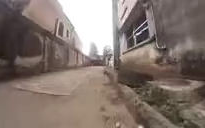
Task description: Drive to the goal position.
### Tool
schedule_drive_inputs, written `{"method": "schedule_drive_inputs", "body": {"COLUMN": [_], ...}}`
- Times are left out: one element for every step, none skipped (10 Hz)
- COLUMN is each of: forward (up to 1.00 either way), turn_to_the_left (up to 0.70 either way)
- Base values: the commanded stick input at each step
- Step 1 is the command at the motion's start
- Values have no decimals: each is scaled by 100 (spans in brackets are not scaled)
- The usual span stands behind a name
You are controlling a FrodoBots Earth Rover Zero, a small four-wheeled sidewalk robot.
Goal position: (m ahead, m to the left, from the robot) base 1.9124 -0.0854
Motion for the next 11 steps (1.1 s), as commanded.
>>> {"method": "schedule_drive_inputs", "body": {"forward": [100,100,100,100,100,100,100,100,100,100,100], "turn_to_the_left": [0,0,0,0,0,0,0,0,0,0,0]}}
